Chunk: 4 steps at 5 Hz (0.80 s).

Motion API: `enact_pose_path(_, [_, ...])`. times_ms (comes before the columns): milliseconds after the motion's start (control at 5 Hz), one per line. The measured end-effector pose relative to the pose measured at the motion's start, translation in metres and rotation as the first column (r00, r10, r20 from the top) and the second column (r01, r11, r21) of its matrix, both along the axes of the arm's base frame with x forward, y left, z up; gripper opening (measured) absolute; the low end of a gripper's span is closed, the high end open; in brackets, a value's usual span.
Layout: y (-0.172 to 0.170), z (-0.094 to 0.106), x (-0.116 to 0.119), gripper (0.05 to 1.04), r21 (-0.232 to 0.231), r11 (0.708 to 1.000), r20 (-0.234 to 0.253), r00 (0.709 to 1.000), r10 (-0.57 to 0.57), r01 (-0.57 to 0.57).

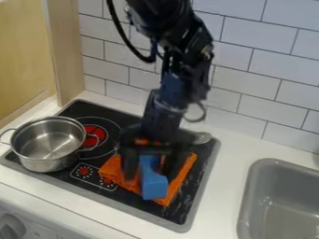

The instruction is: Move the blue object on top of the orange cloth on the right side of the stove

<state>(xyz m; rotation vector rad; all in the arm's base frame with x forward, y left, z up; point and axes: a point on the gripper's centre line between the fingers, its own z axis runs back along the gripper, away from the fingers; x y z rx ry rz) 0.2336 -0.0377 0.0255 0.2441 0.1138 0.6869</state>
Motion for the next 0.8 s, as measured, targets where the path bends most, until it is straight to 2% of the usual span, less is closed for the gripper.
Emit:
enact_pose_path(200, [0.001, 0.015, 0.003, 1.003, -0.029, 0.998, 0.068, 0.996, -0.052, 0.054])
enact_pose_path(400, [0.005, 0.039, 0.003, 0.998, -0.019, 0.997, 0.127, 0.99, -0.068, 0.071])
enact_pose_path(600, [0.005, 0.073, 0.004, 0.999, -0.03, 0.997, 0.235, 0.97, -0.066, 0.075])
enact_pose_path(800, [0.005, 0.077, 0.006, 0.999, -0.031, 0.997, 0.249, 0.966, -0.067, 0.077])
